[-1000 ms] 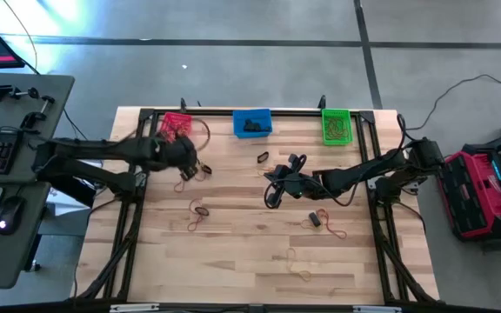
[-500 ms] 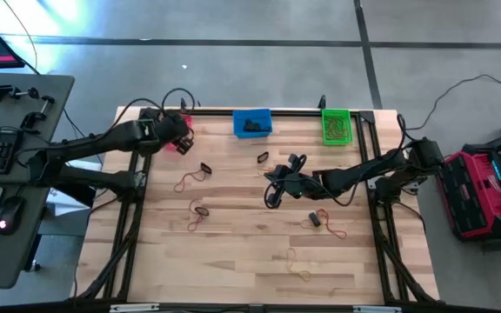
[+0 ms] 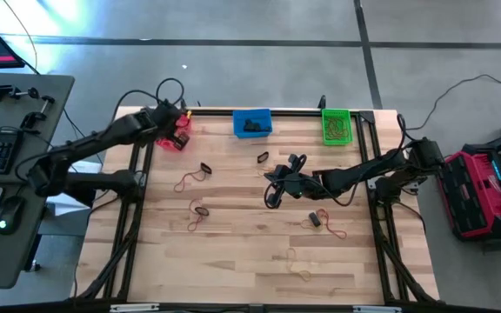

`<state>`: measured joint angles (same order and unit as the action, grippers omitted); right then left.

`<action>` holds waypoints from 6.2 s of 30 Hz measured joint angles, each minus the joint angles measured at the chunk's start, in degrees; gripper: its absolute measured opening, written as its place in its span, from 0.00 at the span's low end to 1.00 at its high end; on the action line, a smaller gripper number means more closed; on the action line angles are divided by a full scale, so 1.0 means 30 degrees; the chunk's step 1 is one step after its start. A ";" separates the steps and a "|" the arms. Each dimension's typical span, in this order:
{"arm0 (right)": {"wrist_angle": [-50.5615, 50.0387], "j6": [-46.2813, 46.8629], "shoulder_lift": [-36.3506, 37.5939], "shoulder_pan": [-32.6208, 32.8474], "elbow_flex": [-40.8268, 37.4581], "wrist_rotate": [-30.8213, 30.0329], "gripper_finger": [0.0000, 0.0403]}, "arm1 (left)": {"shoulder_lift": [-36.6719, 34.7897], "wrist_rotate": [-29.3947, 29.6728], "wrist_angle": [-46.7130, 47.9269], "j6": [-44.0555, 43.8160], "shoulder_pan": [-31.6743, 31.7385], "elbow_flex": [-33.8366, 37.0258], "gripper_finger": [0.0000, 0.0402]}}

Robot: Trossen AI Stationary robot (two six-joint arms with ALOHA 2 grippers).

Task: Sort rubber bands into baskets
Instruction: Put the yellow rubber band into the red bin, then put the black rubber band into the blue bin, then put the top yellow rubber band into the red bin

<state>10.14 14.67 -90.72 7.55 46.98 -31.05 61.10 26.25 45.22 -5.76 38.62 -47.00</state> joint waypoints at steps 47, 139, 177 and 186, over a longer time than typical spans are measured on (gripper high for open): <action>0.0004 0.2827 0.0000 -0.1205 0.0000 0.1852 0.00 | 0.2657 -0.3552 -0.1995 0.1872 0.2317 0.1829 0.34; 0.4763 -0.2013 -0.2120 0.2055 0.0000 0.1890 0.00 | 0.9362 -0.6524 -0.6655 0.7802 -0.6021 -0.0214 0.01; 0.4331 -0.1717 -0.2120 0.2047 0.0000 0.2006 0.00 | 1.5014 -0.9389 -0.7435 1.0315 -0.2640 -1.0207 0.15; 0.3764 -0.0523 -0.2120 0.1810 0.0000 0.3026 0.00 | 1.3424 -0.7090 -0.6340 1.1801 -0.4150 -1.0207 0.17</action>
<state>21.43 13.10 -97.08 12.98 46.98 -21.98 101.37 4.98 26.20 29.64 26.17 -77.62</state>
